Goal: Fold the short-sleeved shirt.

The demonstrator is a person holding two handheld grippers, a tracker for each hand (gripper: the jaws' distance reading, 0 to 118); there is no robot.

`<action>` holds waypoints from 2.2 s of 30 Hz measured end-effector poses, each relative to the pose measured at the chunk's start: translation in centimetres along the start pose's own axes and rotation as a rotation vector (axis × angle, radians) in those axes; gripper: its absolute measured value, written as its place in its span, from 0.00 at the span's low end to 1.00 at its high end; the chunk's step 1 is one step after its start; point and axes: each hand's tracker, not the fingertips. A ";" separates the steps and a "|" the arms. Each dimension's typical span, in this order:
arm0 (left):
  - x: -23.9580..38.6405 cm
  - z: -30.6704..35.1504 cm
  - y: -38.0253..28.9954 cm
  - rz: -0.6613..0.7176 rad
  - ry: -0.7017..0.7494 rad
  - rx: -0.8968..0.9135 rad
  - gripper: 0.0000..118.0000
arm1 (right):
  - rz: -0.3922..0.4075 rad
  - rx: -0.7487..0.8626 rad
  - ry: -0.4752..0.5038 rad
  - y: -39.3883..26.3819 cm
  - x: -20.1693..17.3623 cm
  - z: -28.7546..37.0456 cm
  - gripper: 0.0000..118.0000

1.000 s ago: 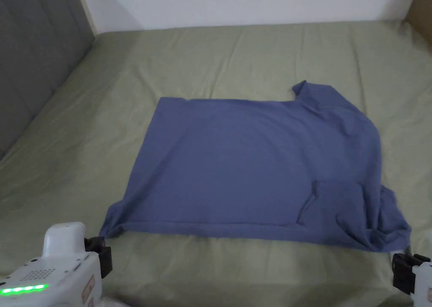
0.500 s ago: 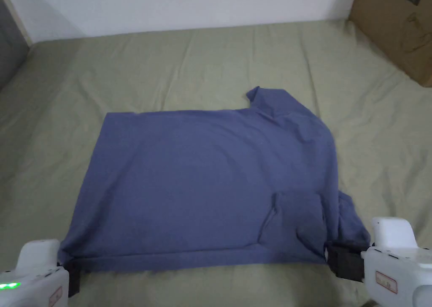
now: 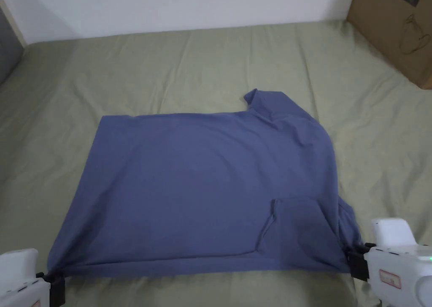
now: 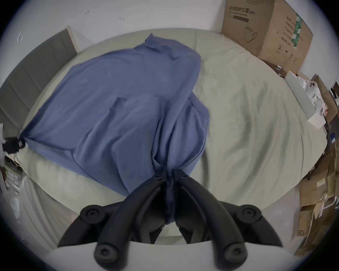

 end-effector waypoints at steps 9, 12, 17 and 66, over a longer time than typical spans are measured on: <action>-0.6 2.7 0.3 -0.016 0.007 0.007 0.03 | -0.141 0.011 0.041 0.1 0.3 4.2 0.05; -0.7 2.8 1.9 0.004 -0.003 -0.003 0.03 | -0.185 0.011 0.040 2.1 0.4 3.8 0.05; 1.1 0.2 8.0 -0.116 0.067 -0.028 0.03 | -0.184 0.018 0.027 9.0 0.2 0.2 0.05; -1.6 -9.6 12.4 0.241 -0.056 -0.098 0.01 | -0.194 -0.102 0.024 11.4 3.1 -11.8 0.72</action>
